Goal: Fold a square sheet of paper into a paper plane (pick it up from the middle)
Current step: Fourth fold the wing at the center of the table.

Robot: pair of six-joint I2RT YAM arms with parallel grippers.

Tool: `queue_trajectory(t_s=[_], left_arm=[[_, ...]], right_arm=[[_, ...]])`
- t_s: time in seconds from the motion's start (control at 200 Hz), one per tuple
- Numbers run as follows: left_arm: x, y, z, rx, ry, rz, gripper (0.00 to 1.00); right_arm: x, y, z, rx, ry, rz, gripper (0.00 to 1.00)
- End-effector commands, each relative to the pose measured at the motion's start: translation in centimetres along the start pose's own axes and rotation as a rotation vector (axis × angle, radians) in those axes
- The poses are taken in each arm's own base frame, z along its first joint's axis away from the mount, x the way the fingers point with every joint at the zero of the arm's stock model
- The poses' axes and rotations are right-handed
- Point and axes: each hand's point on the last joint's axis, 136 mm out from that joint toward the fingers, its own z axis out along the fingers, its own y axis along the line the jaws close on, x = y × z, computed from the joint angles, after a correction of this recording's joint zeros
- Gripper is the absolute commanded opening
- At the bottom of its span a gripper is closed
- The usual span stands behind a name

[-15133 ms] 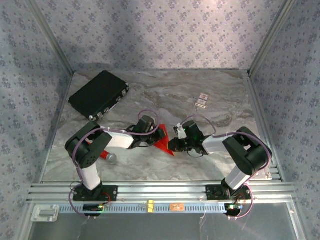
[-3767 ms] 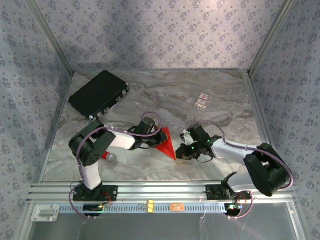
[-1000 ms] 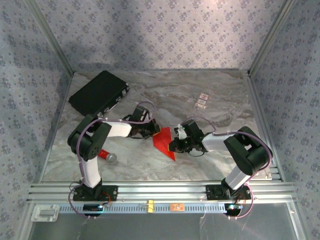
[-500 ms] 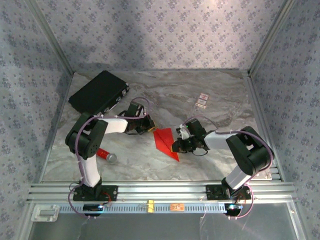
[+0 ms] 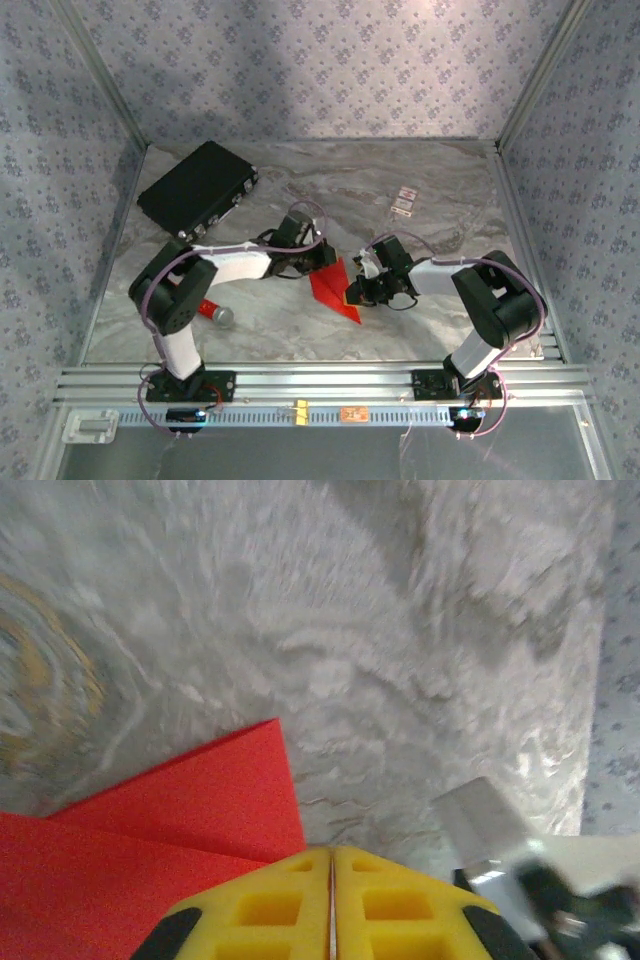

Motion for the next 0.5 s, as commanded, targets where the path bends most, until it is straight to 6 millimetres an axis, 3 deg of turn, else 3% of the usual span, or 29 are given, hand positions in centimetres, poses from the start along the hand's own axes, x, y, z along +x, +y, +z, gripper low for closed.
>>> queue_trajectory(t_s=[0.0, 0.23, 0.355, 0.495], left_arm=[[1.2, 1.0, 2.0, 0.002, 0.046, -0.037, 0.08], [2.8, 4.7, 2.9, -0.066, 0.071, -0.079, 0.06], [3.2, 5.5, 2.8, -0.085, 0.077, -0.080, 0.07], [3.2, 5.4, 2.8, -0.080, 0.080, -0.081, 0.07]], right_arm=[[3.6, -4.2, 0.2, 0.154, 0.099, 0.115, 0.00], [0.4, 0.0, -1.3, 0.060, 0.017, 0.074, 0.00], [-1.1, 2.0, -1.8, 0.034, -0.015, 0.035, 0.00], [-2.2, 2.7, -0.4, 0.043, -0.006, 0.022, 0.00]])
